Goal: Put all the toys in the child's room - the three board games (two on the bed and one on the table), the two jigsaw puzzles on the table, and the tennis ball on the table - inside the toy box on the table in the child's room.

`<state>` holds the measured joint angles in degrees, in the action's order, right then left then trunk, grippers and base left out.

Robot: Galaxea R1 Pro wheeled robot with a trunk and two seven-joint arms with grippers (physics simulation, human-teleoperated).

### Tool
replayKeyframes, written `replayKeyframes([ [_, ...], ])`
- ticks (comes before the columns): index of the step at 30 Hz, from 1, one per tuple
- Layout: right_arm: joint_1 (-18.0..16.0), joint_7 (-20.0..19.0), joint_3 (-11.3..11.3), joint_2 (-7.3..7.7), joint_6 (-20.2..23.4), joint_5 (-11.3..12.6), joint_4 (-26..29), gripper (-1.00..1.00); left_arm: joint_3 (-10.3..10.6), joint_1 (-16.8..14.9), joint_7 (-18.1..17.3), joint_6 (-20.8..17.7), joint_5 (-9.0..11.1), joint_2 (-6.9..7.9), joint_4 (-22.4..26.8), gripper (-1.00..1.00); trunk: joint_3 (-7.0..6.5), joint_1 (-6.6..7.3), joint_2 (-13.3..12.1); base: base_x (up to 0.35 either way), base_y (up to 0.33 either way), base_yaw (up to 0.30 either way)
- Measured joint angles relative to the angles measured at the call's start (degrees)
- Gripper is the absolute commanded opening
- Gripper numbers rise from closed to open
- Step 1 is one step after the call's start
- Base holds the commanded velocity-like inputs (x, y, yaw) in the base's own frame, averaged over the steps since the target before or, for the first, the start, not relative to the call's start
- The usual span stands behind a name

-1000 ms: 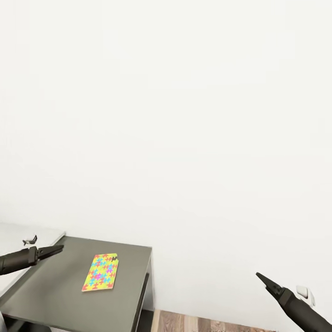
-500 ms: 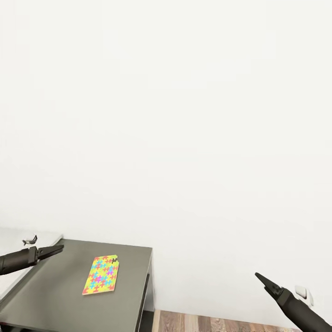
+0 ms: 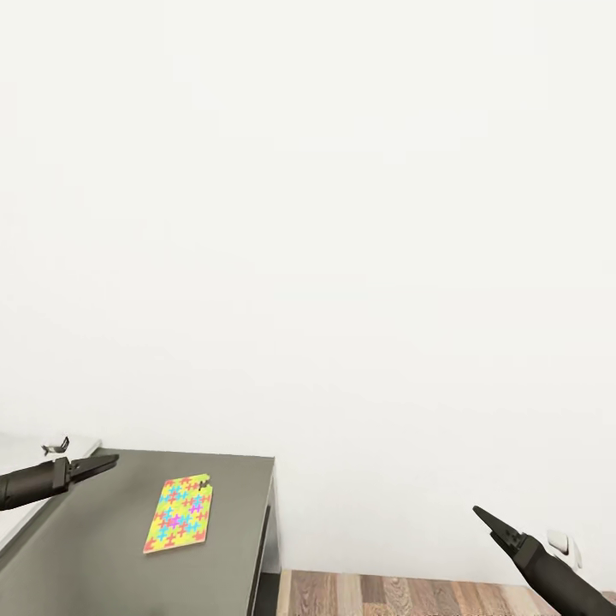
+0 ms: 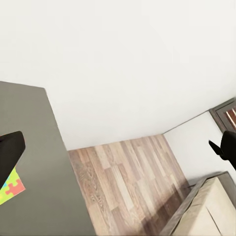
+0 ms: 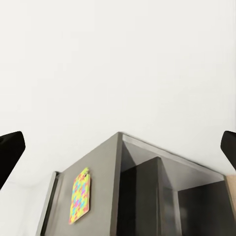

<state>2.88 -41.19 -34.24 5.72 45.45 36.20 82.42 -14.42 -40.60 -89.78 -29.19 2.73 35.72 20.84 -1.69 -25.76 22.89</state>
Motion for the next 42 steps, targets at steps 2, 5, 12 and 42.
replayKeyframes([
  [2,-0.01,0.00,0.00,-0.02,-0.03,0.00,0.00,1.00,0.00,0.00,0.00,0.00,0.00,-0.01,0.00,1.00,0.05,0.00,0.00,0.000,0.003,-0.036],
  [5,-0.02,0.00,0.00,-0.06,-0.06,0.00,0.00,1.00,0.00,0.00,0.00,0.00,0.00,0.01,0.00,1.00,0.09,0.00,0.00,0.000,0.002,-0.021],
  [12,-0.01,0.00,0.00,-0.09,-0.08,0.00,0.00,1.00,0.00,0.00,0.00,0.00,-0.01,-0.02,0.00,1.00,0.29,0.00,0.00,0.000,0.011,-0.071],
  [42,-0.04,0.00,0.00,-0.16,-0.19,-0.01,0.00,1.00,0.09,0.01,0.00,0.00,0.00,-0.12,0.01,1.00,1.40,0.00,0.00,0.020,0.093,-0.062],
])
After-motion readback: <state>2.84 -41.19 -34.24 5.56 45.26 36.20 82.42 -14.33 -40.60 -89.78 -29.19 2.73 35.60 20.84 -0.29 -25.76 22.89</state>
